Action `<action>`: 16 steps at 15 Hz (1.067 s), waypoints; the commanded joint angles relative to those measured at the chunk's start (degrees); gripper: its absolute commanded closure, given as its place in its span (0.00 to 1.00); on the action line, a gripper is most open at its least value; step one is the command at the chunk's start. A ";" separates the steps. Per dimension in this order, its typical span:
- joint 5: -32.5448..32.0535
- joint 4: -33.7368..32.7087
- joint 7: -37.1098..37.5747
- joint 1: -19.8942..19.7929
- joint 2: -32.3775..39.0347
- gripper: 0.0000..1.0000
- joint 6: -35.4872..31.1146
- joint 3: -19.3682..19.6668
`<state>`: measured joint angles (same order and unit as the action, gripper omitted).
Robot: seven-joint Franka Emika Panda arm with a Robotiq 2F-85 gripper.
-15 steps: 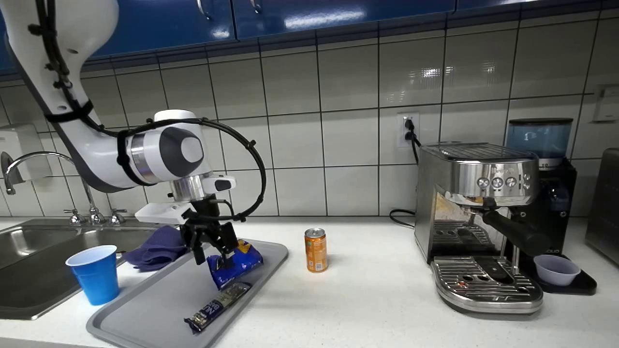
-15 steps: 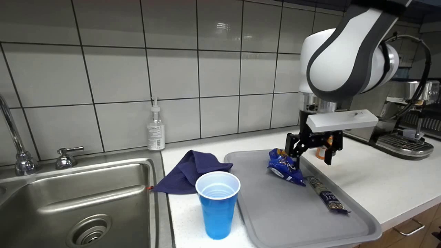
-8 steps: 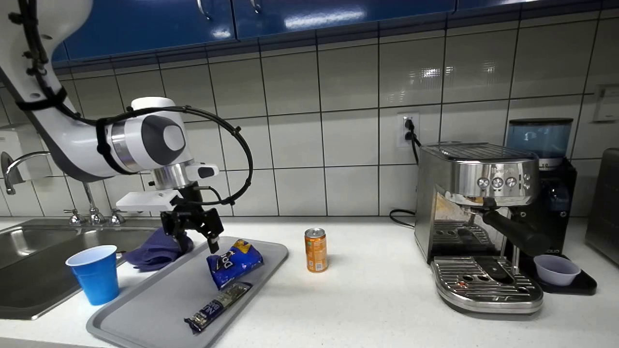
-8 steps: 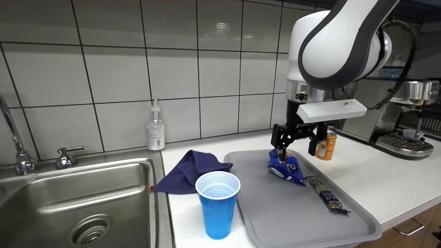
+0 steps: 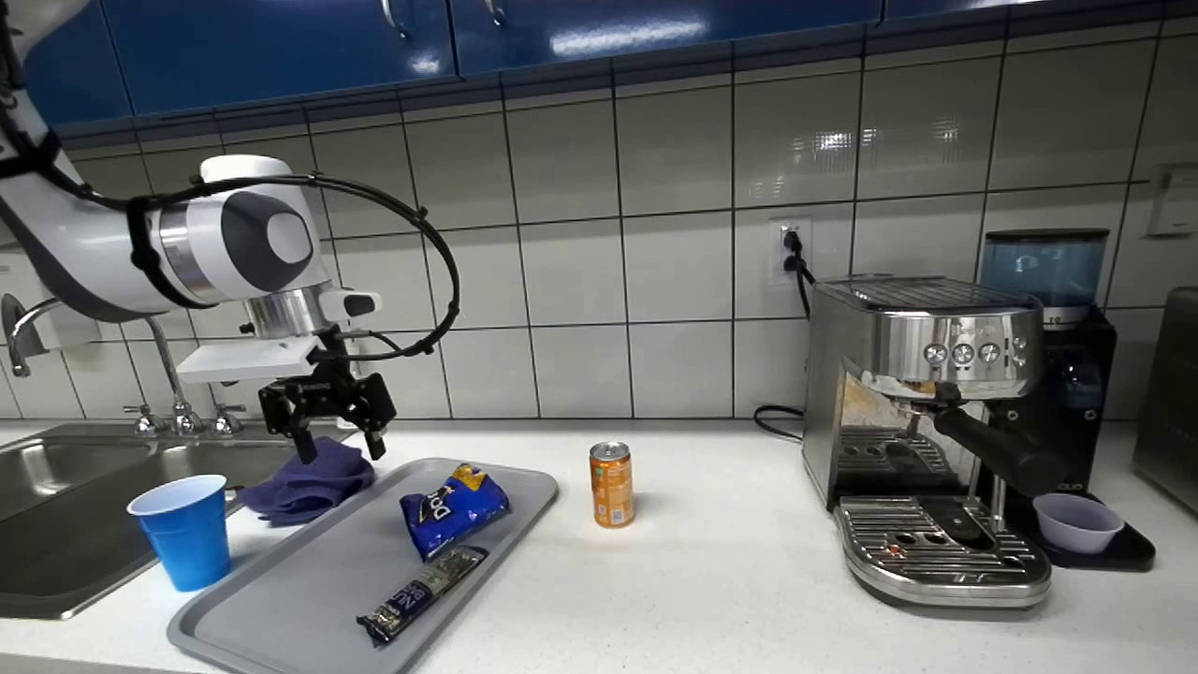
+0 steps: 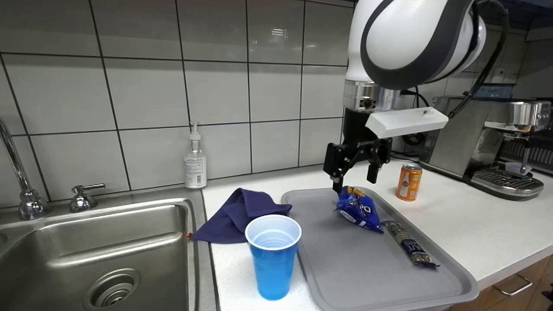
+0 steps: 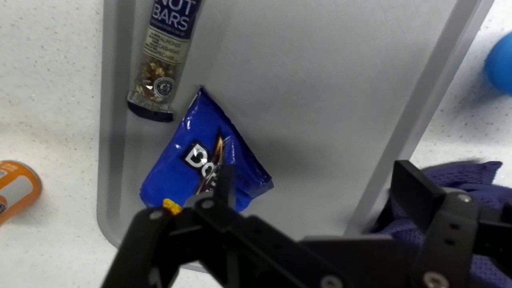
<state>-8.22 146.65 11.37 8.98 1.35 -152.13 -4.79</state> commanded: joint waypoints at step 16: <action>0.12 -0.22 -3.26 2.35 -2.95 0.00 2.95 -5.54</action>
<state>-8.21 146.46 8.21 11.78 -1.56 -149.29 -9.88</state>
